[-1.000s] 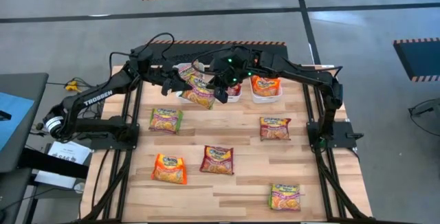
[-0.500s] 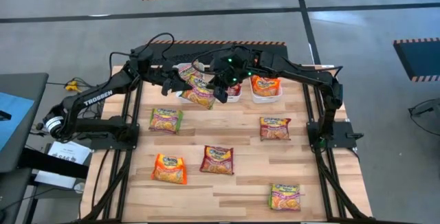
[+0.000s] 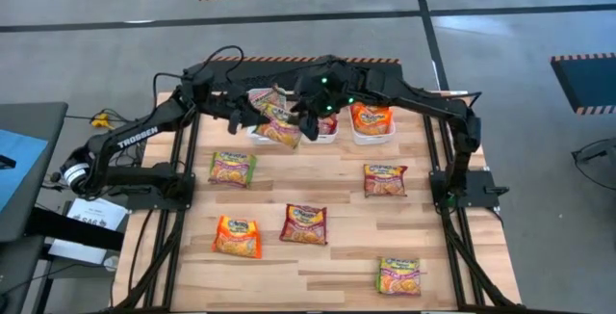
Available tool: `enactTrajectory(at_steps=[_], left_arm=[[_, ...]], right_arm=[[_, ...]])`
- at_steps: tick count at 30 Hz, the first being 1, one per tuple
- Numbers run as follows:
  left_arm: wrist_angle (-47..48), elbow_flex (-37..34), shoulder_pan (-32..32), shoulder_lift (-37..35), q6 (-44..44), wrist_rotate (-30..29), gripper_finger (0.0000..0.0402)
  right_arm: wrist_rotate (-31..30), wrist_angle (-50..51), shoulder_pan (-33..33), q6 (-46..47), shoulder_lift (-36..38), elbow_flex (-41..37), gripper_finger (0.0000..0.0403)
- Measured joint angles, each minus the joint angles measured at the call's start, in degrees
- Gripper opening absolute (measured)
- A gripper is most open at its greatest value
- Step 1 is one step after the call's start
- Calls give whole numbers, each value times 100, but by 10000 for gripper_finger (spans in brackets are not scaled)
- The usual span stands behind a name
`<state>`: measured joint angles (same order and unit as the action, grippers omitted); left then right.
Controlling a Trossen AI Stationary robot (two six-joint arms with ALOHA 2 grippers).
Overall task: Sort Maruchan noodles
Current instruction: Put the green noodle pack into the left white bin
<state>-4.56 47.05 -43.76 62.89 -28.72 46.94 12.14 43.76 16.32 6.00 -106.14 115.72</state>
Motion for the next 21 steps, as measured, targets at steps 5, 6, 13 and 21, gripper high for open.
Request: enactTrajectory(at_steps=[5, 6, 13, 21], left_arm=[[115, 0, -411, 0, 412, -91, 59], [241, 0, -499, -2, 529, -148, 59], [521, -262, -960, -2, 1069, -859, 59], [-1725, -1437, -1098, -4, 565, -1870, 59]], right_arm=[[-2, 334, 226, -28, 71, 605, 249], [-2, 443, 273, -28, 71, 740, 249], [0, 918, 437, -48, 79, 1439, 249], [0, 1151, 447, -195, 67, 1452, 249]])
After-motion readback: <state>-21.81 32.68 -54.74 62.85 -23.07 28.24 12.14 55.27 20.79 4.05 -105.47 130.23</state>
